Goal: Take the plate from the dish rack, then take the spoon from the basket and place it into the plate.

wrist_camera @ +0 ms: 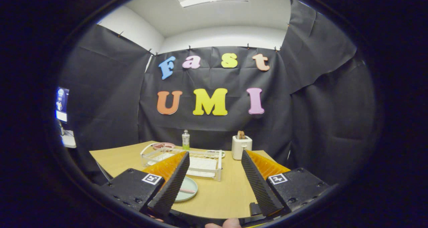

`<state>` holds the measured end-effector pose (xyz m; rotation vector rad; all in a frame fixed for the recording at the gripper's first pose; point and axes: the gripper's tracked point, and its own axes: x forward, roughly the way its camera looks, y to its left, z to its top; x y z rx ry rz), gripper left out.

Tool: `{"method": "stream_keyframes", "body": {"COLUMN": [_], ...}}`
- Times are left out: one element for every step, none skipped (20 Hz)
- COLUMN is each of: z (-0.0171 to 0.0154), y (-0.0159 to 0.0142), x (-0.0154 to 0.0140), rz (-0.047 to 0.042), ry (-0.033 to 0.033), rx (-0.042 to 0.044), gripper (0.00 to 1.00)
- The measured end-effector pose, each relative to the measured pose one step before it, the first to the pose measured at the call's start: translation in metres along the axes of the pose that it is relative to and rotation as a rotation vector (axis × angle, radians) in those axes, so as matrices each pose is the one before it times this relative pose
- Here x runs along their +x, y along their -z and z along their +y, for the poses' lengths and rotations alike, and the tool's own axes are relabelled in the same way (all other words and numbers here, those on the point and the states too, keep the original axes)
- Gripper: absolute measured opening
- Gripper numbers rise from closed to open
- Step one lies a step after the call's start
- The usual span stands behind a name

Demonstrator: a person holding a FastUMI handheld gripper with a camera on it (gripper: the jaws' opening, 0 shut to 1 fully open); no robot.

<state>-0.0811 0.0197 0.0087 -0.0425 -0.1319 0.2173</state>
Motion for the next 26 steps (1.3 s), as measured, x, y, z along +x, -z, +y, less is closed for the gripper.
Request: {"method": "stream_keyframes", "body": {"z": [-0.00441, -0.00209, -0.00001, -0.00038, -0.00061, 0.00291, 0.00693, 0.00507, 0.00397, -0.00097, 0.00043, 0.00129, 0.00029, 0.0001, 0.00039, -0.00012, 0.00041, -0.0001, 0.00023, 0.00067, 0.0003, -0.00158, -0.00213, -0.00199, -0.00061, -0.00126], "y": [-0.00055, -0.00058, -0.00519, 0.00263, 0.001, 0.00136, 0.00455, 0.00308, 0.00006, 0.0005, -0.0029, -0.00406, -0.00363, -0.00181, -0.00275, -0.00124, 0.00058, 0.00256, 0.00202, 0.00128, 0.0011, -0.0007, -0.00086, 0.00047, -0.00158, 0.00009], "x": [-0.00737, -0.00618, -0.00266, -0.0041, -0.00313, -0.0003, -0.00261, -0.00346, -0.00304, -0.00062, -0.00218, -0.00231, -0.00203, -0.00142, -0.00241, 0.00013, -0.0004, -0.00066, -0.00034, 0.00019, 0.00049, 0.0021, 0.0008, 0.0012, 0.00171, -0.00074], "rz": [-0.00415, -0.00509, -0.00813, 0.01962, 0.00536, 0.0116, 0.02153, 0.0159, 0.00488, -0.00042, -0.01088, -0.01592, -0.01558, -0.01119, -0.01601, -0.00893, -0.00136, 0.00458, 0.00689, 0.00703, 0.00557, -0.00065, -0.00107, -0.001, -0.00392, -0.00044], "ry": [0.01039, 0.00727, 0.00316, 0.00142, 0.01305, 0.00218, -0.01808, -0.01473, -0.00674, 0.00542, 0.00249, 0.00396, 0.00377, 0.00565, 0.00023, -0.00221, -0.00362, -0.0027, -0.00289, -0.00451, -0.00502, 0.00106, 0.00583, 0.00383, 0.00501, 0.00383], "rx": [0.00532, 0.01407, 0.01259, -0.01325, 0.00137, 0.00074, -0.00496, 0.00344, 0.00383, 0.00568, 0.00437, -0.00147, -0.00291, 0.00484, 0.00433, -0.00191, -0.00089, 0.00175, 0.00546, 0.00138, -0.00159, 0.0004, 0.00087, 0.00031, 0.00415, 0.00119], "gripper": [1.0, 1.0, 1.0, 0.99, 1.0, 1.0, 1.0, 1.0, 1.0, 1.0, 1.0, 1.0, 1.0, 1.0, 1.0, 1.0, 1.0, 1.0, 1.0, 1.0, 1.0, 1.0, 1.0, 1.0, 1.0, 1.0]}}
